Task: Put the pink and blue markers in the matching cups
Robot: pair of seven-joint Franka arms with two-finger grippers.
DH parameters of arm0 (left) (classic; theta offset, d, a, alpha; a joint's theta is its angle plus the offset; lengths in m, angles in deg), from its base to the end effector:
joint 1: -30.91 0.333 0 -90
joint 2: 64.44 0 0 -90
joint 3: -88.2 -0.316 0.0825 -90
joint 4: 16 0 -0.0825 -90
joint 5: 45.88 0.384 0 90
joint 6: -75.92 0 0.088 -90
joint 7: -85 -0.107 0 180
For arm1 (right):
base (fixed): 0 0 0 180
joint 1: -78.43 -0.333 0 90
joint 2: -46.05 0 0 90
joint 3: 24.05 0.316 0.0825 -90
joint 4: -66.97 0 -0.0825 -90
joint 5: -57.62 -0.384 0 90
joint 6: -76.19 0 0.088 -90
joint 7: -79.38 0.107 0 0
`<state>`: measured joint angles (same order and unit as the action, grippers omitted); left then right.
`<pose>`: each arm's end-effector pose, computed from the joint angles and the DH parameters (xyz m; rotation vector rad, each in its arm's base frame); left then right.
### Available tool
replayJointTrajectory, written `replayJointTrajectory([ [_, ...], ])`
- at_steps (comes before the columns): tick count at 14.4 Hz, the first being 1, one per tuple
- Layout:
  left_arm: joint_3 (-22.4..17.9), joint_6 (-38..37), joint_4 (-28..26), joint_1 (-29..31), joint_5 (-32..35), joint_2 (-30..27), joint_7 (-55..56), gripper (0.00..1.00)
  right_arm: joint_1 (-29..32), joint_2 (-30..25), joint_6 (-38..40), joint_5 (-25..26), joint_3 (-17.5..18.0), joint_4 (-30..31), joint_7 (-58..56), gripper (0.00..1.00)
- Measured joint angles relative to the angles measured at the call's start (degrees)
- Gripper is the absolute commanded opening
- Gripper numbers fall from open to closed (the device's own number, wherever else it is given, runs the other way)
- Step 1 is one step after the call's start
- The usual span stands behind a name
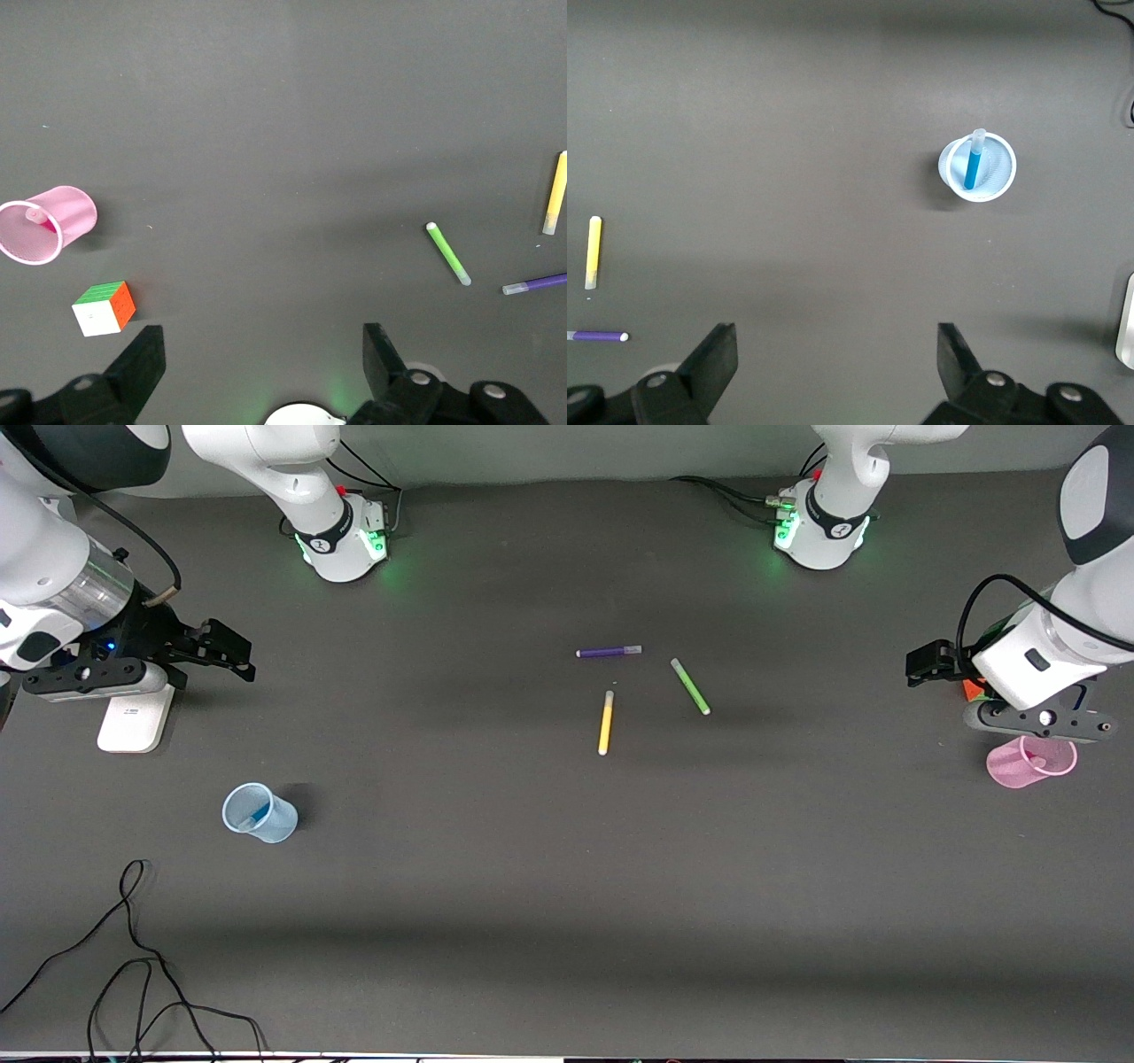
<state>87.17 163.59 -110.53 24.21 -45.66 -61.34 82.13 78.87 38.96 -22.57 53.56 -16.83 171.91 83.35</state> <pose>0.5565 -0.0551 0.5543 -3.1121 0.2325 0.2717 0.5197 0.0717 0.5800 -3.0852 -0.0585 -0.0152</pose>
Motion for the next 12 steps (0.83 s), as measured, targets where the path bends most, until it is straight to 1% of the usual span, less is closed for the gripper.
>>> replayJointTrajectory([
  [6, -0.11, -0.05, 0.05, 0.46, 0.25, 0.0, 0.11, 0.99, 0.0, 1.85, -0.04, 0.0, 0.0, 0.11, 0.0, 1.0],
  [7, 1.26, -0.05, 0.17, 1.88, 0.3, 0.0, 0.11, 0.99, 0.0, 1.89, -0.08, 0.0, 0.0, 0.1, 0.0, 1.0],
  [9, 5.24, -0.09, 0.52, 5.8, 0.84, 0.0, 0.1, 0.99, 0.0, 1.89, -0.11, 0.0, 0.0, 0.04, 0.0, 1.0],
  [12, 5.36, -0.16, 0.63, 5.9, 1.28, 0.0, 0.1, 0.99, 0.0, 1.9, -0.12, 0.0, 0.0, 0.03, 0.0, 1.0],
])
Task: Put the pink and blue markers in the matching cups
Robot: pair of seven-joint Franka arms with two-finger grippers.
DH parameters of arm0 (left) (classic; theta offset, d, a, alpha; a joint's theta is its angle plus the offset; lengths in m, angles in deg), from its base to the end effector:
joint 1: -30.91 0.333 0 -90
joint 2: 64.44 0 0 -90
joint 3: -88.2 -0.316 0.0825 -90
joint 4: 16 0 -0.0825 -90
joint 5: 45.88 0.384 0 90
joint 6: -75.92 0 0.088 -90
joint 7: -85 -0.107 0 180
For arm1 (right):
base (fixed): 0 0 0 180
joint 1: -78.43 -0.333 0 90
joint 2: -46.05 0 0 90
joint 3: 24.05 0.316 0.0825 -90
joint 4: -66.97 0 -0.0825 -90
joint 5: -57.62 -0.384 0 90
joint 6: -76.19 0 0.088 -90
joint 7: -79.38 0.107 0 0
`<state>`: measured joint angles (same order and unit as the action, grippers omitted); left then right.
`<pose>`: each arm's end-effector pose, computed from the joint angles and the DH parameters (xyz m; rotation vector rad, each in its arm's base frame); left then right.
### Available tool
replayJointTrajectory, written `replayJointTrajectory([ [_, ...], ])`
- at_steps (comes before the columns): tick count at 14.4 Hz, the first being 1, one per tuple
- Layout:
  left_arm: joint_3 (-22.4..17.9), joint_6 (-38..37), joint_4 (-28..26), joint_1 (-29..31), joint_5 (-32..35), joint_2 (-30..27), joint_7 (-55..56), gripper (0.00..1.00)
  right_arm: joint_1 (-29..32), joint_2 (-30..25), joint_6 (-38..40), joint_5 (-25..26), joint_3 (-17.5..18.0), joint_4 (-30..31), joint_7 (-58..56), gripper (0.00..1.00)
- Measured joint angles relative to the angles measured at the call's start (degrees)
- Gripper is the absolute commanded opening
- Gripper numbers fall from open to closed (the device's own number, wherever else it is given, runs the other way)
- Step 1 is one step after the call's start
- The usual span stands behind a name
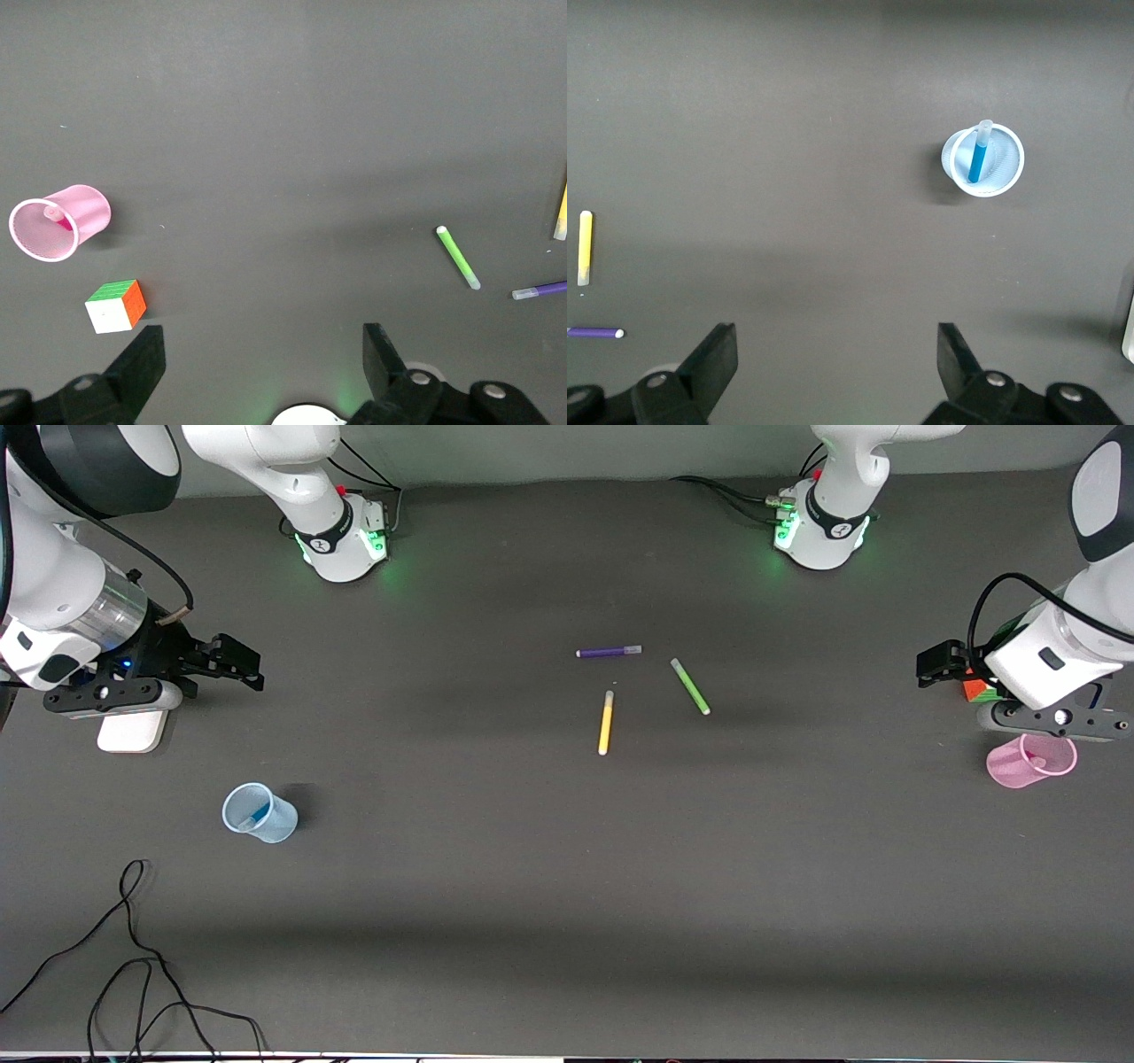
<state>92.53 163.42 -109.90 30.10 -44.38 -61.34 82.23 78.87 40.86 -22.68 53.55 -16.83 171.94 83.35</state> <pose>0.5579 -0.0463 0.5592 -3.0979 0.2161 0.2570 0.5277 0.0717 0.5626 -3.0840 -0.0569 0.0338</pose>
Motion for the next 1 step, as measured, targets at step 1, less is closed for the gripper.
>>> replayJointTrajectory([
  [1, -0.27, -0.05, 0.0, 0.02, 0.02, 0.0, 0.0, 0.99, 0.0, 0.03, 0.0, 0.0, 0.0, 0.0, 0.0, 1.0],
])
